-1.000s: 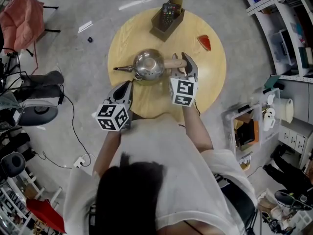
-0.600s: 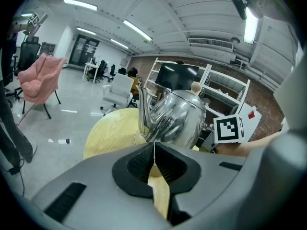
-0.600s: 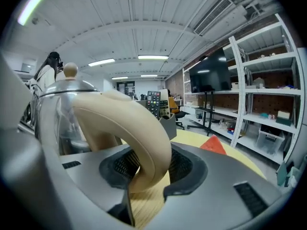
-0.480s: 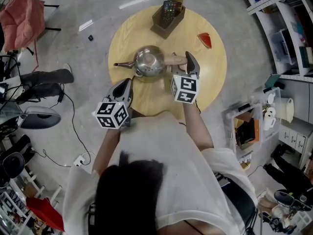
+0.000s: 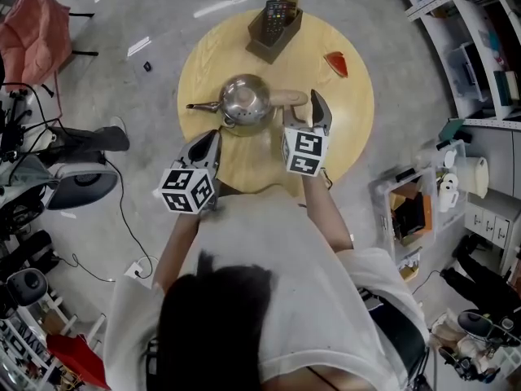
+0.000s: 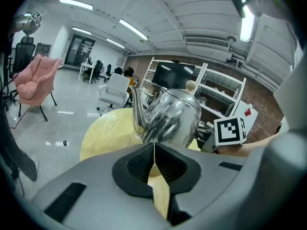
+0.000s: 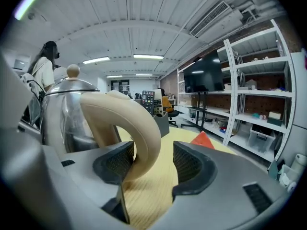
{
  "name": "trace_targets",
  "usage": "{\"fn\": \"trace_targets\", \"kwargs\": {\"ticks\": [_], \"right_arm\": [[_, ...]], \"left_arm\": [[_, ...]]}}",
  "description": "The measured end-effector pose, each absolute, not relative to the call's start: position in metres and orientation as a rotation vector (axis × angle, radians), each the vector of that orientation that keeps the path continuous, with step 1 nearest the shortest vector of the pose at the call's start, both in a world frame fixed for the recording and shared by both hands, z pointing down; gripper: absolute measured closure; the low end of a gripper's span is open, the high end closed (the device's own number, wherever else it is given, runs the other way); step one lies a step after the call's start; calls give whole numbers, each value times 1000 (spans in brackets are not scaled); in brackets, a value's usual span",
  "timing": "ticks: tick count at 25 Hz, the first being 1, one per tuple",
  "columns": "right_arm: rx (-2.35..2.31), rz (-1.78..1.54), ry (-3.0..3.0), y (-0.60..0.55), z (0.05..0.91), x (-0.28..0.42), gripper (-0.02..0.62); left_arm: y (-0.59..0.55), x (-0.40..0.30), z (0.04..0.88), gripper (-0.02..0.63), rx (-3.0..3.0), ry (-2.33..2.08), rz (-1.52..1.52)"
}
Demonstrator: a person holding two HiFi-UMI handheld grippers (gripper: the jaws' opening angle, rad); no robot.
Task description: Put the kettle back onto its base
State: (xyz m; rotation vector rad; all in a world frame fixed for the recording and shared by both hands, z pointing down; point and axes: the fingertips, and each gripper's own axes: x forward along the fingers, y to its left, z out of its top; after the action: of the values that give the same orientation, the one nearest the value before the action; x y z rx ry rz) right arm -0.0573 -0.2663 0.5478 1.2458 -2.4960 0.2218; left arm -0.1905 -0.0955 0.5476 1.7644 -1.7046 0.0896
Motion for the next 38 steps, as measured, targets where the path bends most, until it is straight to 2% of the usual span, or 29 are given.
{"fn": "trace_targets", "kwargs": {"ticks": [16,32,35,38], "right_arm": [[1204,422,-2485,-210,550,-19,348],[1168,375,-2569,-142,501,-1,351],[1172,359,-2586,-129,493,0,363],[1187,342,-2593,-118,486,3,404]], "left_arm": [[-93,-171,540,577,1820,-1670,28],[-58,-139,507,577,1911,-1703,-24],[-52,-130,501,577,1945,-1691,-23],[-46,-122,497,577,1960,-1690,-29]]}}
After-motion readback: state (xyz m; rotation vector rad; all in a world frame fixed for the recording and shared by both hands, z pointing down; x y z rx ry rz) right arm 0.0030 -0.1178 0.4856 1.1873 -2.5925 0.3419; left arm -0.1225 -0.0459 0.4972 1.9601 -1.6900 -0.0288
